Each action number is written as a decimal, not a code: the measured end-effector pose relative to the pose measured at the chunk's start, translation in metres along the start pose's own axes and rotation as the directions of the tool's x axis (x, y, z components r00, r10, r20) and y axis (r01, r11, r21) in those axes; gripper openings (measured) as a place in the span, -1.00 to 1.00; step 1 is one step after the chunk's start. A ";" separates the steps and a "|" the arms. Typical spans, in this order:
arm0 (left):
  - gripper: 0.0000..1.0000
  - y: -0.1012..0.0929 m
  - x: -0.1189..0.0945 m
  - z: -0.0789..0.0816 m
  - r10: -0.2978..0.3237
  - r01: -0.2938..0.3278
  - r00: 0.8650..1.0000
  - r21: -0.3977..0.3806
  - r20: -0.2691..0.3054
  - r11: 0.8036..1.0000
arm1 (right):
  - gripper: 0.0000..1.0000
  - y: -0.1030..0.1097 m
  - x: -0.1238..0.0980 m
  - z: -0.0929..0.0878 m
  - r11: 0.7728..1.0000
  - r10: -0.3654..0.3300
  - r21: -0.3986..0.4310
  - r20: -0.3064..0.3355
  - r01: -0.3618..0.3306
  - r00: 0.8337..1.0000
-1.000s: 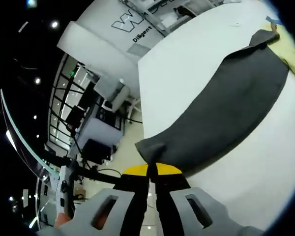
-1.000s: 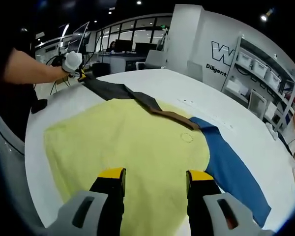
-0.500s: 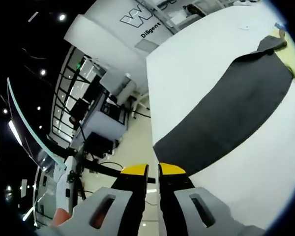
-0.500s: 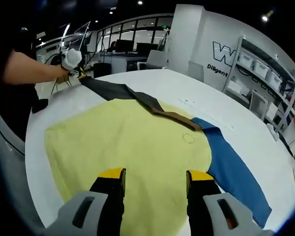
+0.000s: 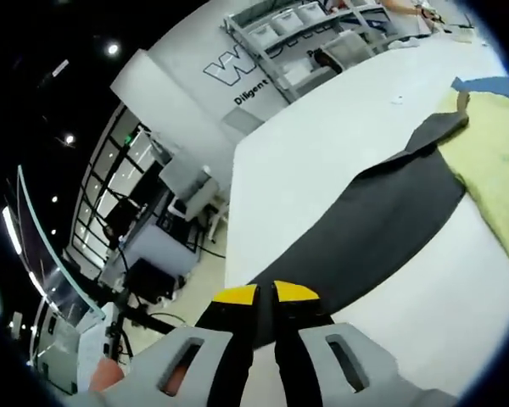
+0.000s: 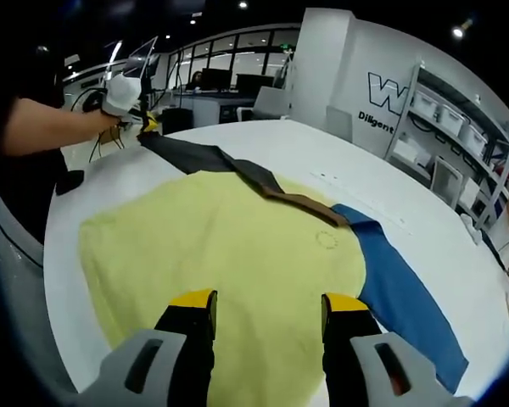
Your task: Fold the garment on the visible template until the final outline fits inside the template.
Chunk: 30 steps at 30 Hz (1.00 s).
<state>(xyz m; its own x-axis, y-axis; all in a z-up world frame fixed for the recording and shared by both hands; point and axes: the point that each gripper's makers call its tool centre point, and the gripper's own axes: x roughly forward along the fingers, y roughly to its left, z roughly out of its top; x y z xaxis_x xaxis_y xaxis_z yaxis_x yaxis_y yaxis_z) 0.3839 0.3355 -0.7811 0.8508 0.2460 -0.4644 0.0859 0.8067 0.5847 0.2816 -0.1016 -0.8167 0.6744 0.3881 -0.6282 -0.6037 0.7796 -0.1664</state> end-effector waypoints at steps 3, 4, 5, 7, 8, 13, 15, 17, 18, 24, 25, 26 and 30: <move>-0.80 -0.012 -0.005 0.011 -0.025 0.026 0.999 -0.032 0.032 0.999 | -0.07 0.000 0.000 0.001 1.000 0.001 -0.001 0.002 -0.001 1.000; -0.80 -0.016 -0.007 0.014 -0.030 0.032 0.999 -0.038 0.039 0.999 | -0.08 0.001 0.001 0.001 1.000 0.002 -0.001 0.002 -0.002 1.000; -0.79 -0.022 -0.009 0.019 -0.045 0.048 0.998 -0.047 0.047 0.998 | -0.08 0.001 0.001 0.001 1.000 0.003 -0.003 0.002 -0.003 1.000; -0.80 -0.031 -0.013 0.025 -0.063 0.066 0.996 -0.050 0.061 0.997 | -0.08 0.001 0.000 0.001 1.000 0.004 -0.003 0.003 -0.004 1.000; -0.79 -0.036 -0.015 0.029 -0.074 0.078 0.995 -0.055 0.074 0.995 | -0.08 0.002 0.000 0.002 1.000 0.004 -0.003 0.006 -0.004 1.000; -0.80 -0.063 -0.028 0.045 -0.128 0.139 0.985 -0.090 0.116 0.986 | -0.08 0.001 0.000 0.003 1.000 0.004 -0.003 0.011 -0.004 1.000; -0.81 -0.074 -0.034 0.049 -0.150 0.164 0.980 -0.106 0.129 0.981 | -0.08 0.002 0.000 0.004 1.000 0.005 -0.004 0.012 -0.005 1.000; -0.81 -0.085 -0.042 0.056 -0.174 0.193 0.973 -0.120 0.152 0.974 | -0.07 0.002 0.000 0.004 1.000 0.006 -0.003 0.015 -0.006 1.000; -0.80 -0.089 -0.045 0.058 -0.180 0.201 0.971 -0.125 0.159 0.972 | -0.08 0.002 0.000 0.005 1.000 0.006 -0.003 0.016 -0.006 1.000; -0.78 -0.115 -0.062 0.074 -0.253 0.283 0.945 -0.128 0.209 0.951 | -0.07 0.002 -0.001 0.006 1.000 0.007 -0.004 0.021 -0.007 1.000; -0.78 -0.120 -0.066 0.076 -0.267 0.299 0.939 -0.133 0.218 0.945 | -0.07 0.002 -0.001 0.006 1.000 0.007 -0.004 0.021 -0.007 1.000; -0.77 -0.124 -0.068 0.079 -0.283 0.319 0.932 -0.142 0.226 0.937 | -0.07 0.002 -0.001 0.007 1.000 0.007 -0.005 0.024 -0.007 1.000; -0.73 -0.143 -0.081 0.087 -0.344 0.387 0.902 -0.135 0.261 0.912 | -0.07 0.003 -0.001 0.009 1.000 0.010 -0.007 0.026 -0.010 1.000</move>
<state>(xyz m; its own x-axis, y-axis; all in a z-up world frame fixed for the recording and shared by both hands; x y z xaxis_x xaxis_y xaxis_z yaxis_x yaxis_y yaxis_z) 0.3481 0.1534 -0.7691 0.8730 -0.1961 -0.4466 0.3379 0.9034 0.2639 0.2829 -0.0953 -0.8102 0.6792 0.4087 -0.6096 -0.6134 0.7721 -0.1658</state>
